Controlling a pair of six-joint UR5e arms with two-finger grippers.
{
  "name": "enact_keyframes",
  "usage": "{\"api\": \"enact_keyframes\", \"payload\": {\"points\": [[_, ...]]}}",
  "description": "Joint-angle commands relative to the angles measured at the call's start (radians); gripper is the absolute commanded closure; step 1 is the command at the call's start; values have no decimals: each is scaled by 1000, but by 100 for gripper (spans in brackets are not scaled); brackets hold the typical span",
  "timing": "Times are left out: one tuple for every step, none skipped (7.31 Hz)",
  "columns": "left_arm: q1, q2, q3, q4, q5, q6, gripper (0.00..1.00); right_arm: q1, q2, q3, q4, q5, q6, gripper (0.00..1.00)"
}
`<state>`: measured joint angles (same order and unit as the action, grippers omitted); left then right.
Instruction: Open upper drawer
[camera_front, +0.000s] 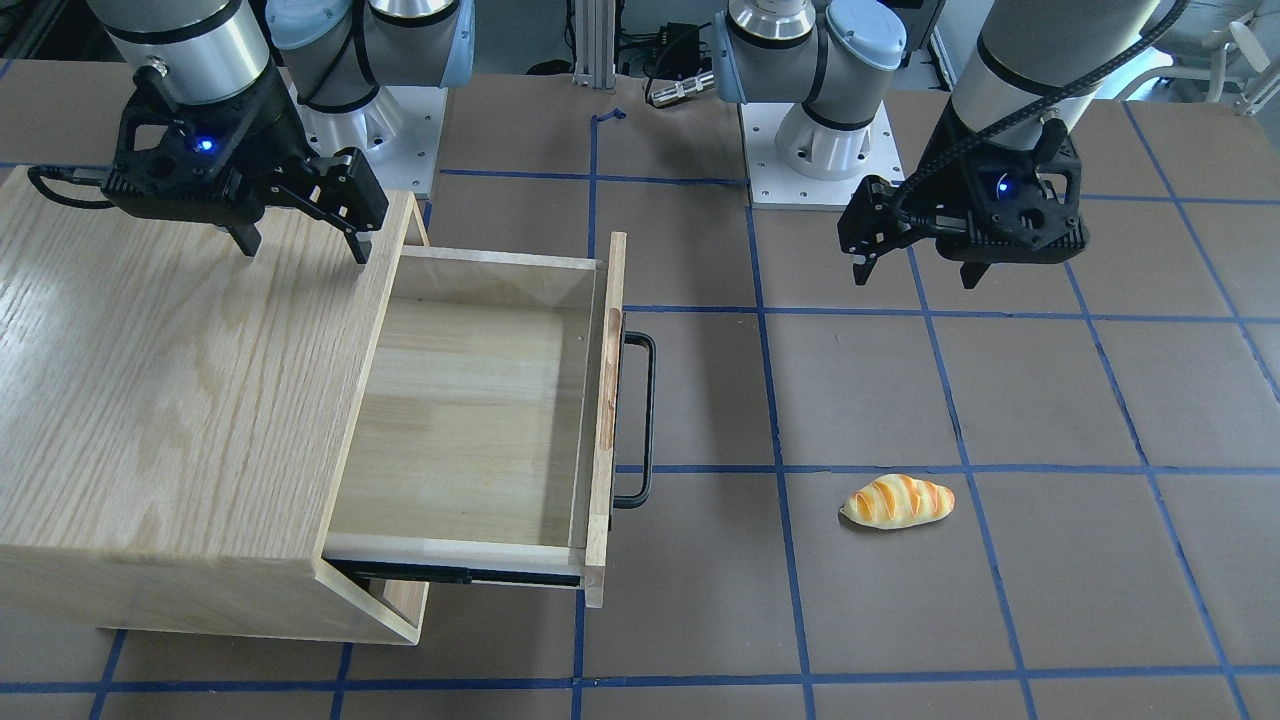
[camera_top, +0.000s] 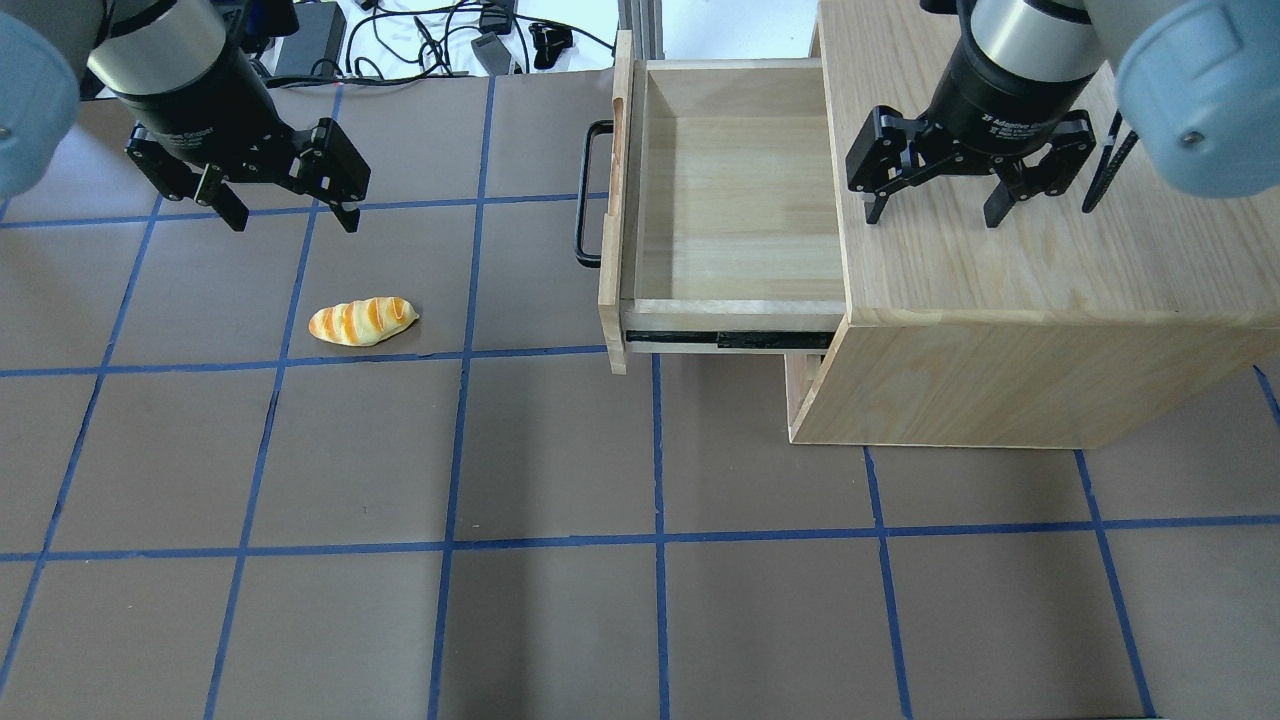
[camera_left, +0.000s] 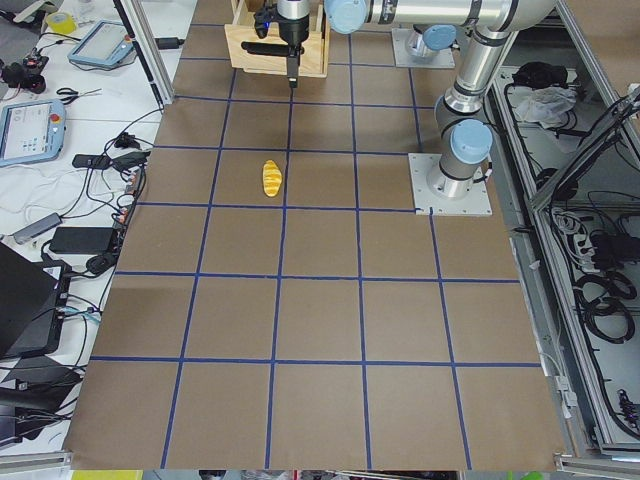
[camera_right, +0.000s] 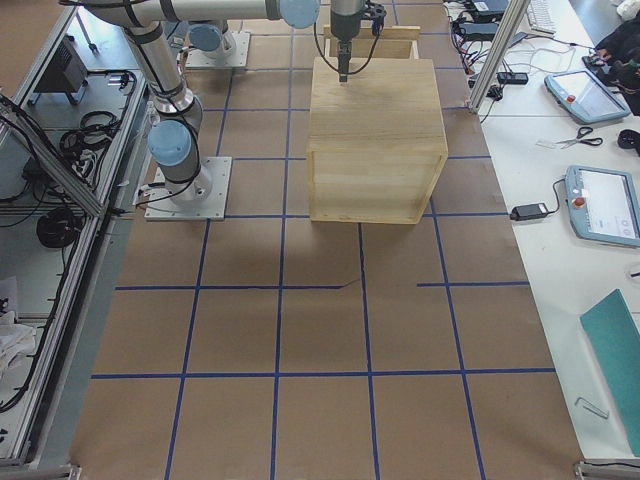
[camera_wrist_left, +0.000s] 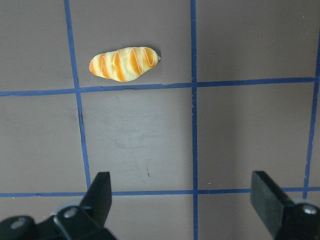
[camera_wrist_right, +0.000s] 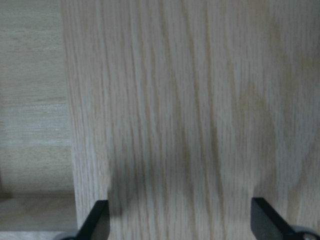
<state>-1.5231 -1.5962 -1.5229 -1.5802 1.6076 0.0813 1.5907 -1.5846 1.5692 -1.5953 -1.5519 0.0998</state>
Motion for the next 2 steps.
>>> {"api": "enact_keyframes", "payload": {"points": [[0,5,-9,-1,-11,-5,0,0,0,0,0,-1,0,0],[0,5,-10,-1,-27,-6,0,0,0,0,0,-1,0,0]]}}
